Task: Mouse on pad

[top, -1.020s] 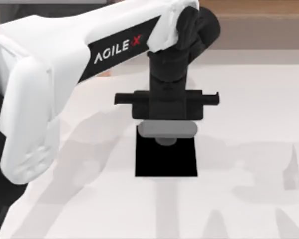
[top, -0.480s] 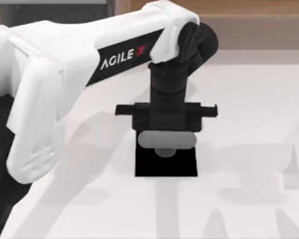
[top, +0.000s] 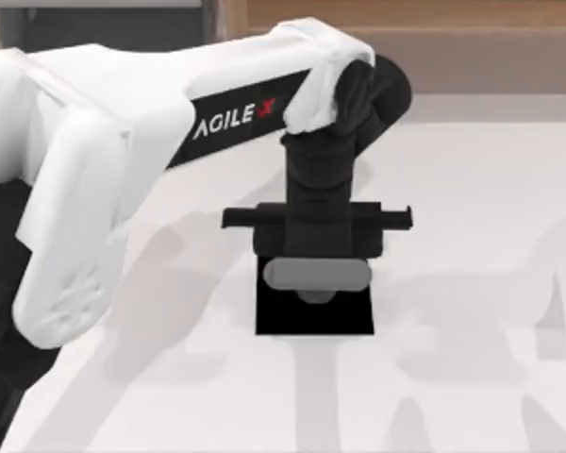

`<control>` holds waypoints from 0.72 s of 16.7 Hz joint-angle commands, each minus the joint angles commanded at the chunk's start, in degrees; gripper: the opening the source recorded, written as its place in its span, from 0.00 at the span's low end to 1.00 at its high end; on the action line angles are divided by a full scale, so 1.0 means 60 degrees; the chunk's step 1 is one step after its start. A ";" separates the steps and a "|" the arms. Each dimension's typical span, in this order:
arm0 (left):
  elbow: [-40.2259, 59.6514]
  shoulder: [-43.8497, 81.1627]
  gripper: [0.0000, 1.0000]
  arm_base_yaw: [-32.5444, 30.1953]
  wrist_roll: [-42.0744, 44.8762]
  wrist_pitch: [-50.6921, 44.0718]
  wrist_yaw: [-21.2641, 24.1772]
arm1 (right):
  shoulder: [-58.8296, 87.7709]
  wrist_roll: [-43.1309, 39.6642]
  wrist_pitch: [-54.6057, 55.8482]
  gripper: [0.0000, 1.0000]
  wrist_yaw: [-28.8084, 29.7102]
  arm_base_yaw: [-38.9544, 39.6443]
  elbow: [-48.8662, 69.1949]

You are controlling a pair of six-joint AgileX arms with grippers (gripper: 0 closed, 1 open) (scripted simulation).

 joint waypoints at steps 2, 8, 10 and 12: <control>-0.0048 -0.0026 0.00 0.0017 -0.0012 0.0244 -0.0157 | 0.0000 0.0000 0.0000 1.00 0.0000 0.0000 0.0000; -0.0163 0.0069 0.00 0.0025 -0.0022 0.0392 -0.0269 | 0.0000 0.0000 0.0000 1.00 0.0000 0.0000 0.0000; -0.0163 0.0069 0.15 0.0025 -0.0022 0.0392 -0.0269 | 0.0000 0.0000 0.0000 1.00 0.0000 0.0000 0.0000; -0.0163 0.0069 0.30 0.0025 -0.0022 0.0392 -0.0269 | 0.0000 0.0000 0.0000 1.00 0.0000 0.0000 0.0000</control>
